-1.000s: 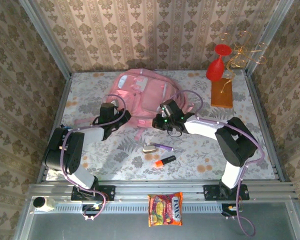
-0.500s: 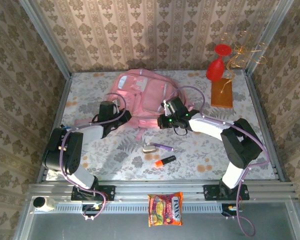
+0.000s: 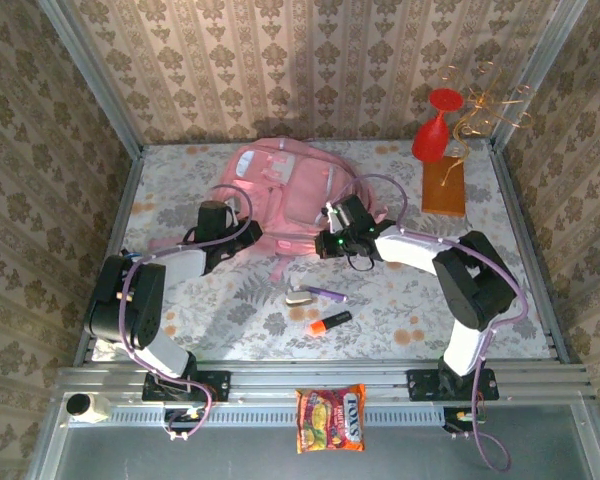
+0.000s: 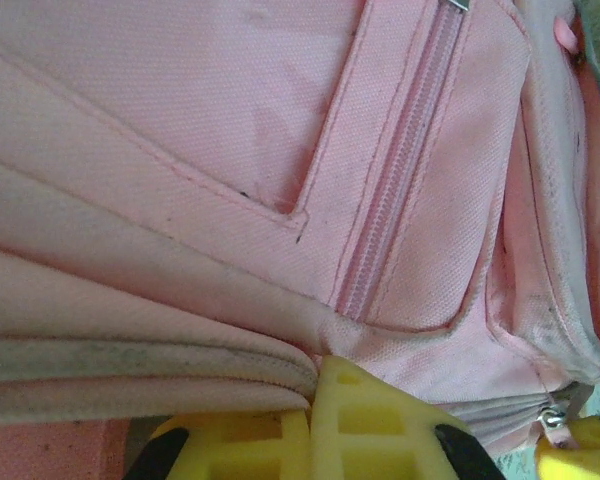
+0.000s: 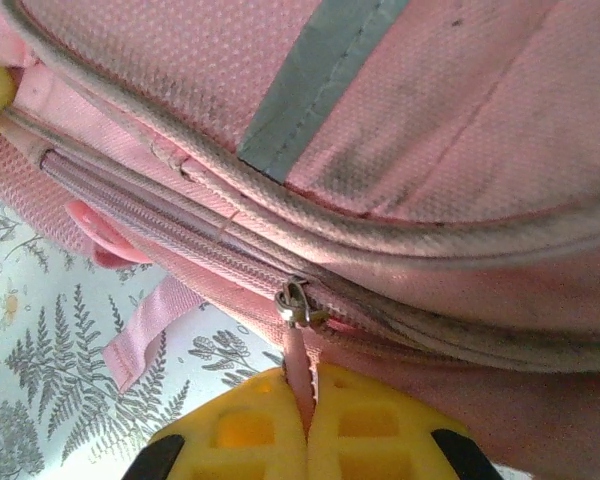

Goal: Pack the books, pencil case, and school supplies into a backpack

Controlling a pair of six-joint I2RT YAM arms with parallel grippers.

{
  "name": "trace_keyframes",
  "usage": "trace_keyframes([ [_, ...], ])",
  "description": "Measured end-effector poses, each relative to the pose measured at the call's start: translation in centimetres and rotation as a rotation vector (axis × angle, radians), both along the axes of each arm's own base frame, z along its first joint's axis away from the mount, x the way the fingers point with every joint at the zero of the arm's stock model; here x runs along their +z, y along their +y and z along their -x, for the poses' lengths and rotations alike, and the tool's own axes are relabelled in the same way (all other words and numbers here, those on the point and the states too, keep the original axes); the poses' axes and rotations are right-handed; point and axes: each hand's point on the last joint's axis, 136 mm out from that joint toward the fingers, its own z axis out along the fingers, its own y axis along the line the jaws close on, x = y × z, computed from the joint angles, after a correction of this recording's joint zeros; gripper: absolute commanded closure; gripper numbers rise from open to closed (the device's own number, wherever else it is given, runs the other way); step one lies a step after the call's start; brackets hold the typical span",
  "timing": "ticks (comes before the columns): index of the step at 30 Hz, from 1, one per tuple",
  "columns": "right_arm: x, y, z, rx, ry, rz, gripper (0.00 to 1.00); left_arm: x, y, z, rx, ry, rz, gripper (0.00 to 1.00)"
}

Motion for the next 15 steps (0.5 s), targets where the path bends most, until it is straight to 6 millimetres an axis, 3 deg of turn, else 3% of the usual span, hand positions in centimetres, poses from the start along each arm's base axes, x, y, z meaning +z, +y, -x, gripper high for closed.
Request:
trace_keyframes([
  [9,2.6,-2.1,0.0,-0.063,-0.073,0.054,1.0,1.4,0.2,-0.2,-0.031,-0.011,-0.003,1.0],
  [15,3.0,-2.7,0.0,-0.078,-0.086,0.082,1.0,1.7,0.4,-0.4,-0.039,-0.011,-0.015,1.0],
])
